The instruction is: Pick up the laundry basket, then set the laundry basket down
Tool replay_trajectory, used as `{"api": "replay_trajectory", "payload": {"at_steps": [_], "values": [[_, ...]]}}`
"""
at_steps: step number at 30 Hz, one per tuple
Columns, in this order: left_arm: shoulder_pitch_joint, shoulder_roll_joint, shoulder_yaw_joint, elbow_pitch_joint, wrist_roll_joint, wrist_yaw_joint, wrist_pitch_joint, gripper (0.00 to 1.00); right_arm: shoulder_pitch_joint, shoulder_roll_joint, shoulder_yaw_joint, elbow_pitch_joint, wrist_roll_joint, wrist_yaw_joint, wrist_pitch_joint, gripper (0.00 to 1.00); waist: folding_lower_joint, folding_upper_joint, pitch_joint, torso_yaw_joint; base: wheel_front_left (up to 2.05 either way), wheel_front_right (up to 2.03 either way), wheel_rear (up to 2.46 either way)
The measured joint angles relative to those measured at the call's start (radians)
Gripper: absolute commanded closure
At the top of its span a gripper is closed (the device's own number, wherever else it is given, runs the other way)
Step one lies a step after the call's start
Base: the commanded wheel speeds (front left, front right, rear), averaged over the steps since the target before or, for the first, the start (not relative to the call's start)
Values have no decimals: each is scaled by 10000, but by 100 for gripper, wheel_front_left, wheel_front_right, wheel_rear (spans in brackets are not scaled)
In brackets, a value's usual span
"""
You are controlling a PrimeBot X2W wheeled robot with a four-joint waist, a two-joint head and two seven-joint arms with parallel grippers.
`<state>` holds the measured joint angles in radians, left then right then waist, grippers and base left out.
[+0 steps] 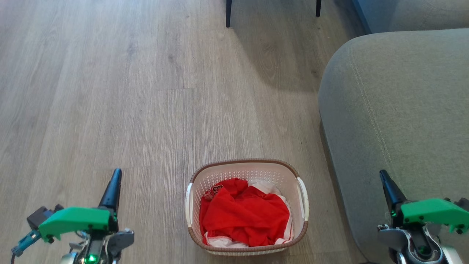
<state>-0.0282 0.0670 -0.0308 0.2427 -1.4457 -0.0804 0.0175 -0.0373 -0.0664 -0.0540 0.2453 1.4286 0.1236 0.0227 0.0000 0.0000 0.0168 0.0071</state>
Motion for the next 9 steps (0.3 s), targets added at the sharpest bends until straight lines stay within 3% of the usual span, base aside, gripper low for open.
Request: {"api": "replay_trajectory", "payload": {"at_steps": [9], "values": [[-182, -2, 330, 134, -997, -205, 290, 100, -14, 0, -176, 148, 1049, 0, 221, 100, 0, 0, -73, -38, 0, 0, 0]]}}
